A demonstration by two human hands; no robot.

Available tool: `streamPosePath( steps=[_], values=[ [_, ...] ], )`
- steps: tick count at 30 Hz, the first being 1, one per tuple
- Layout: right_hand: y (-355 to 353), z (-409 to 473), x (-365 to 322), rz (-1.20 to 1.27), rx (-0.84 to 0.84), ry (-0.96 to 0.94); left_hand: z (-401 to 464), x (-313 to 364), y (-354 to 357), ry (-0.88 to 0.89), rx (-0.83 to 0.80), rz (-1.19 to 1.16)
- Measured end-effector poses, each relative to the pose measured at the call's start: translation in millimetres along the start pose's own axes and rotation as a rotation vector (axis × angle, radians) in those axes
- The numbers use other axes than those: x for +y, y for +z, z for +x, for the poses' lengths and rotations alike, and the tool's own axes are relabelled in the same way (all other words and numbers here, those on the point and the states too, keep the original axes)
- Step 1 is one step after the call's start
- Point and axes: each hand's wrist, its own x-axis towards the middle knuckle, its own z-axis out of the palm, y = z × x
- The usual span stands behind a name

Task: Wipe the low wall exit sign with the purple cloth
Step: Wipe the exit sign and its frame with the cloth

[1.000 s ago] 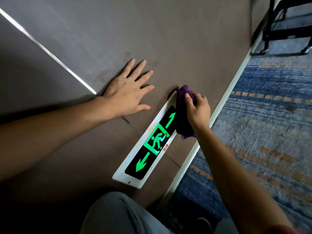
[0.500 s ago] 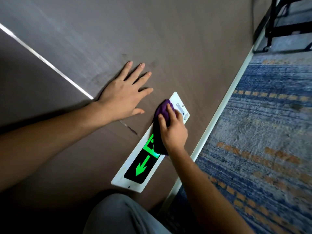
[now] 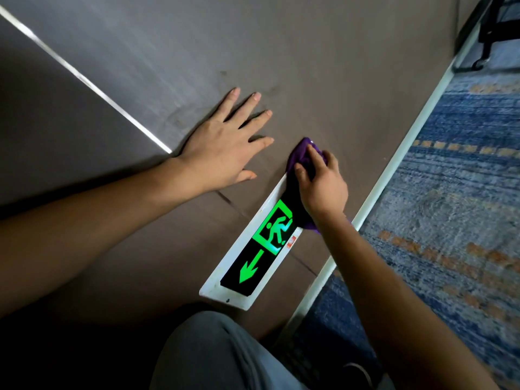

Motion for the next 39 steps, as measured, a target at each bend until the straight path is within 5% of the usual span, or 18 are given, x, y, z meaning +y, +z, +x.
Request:
streamPosePath(
  steps=[14, 18, 23, 31, 39],
  values=[
    [35, -123, -13, 0.103, -0.013, -0.059, -4, -2, 0, -0.027, 0.011, -0.023],
    [20, -109, -11, 0.112, -0.052, -0.100, -14, 0, 0, -0.058, 0.019, -0.050],
    [-14, -52, -4, 0.390, 0.046, 0.112, -15, 2, 0, -0.050, 0.029, -0.051],
    [-22, 42, -3, 0.246, -0.040, 0.249, -8, 2, 5, -0.032, 0.039, -0.077],
    [10, -72, -4, 0.073, -0.105, 0.059, 6, 0, 4, -0.008, 0.069, -0.122]
  ],
)
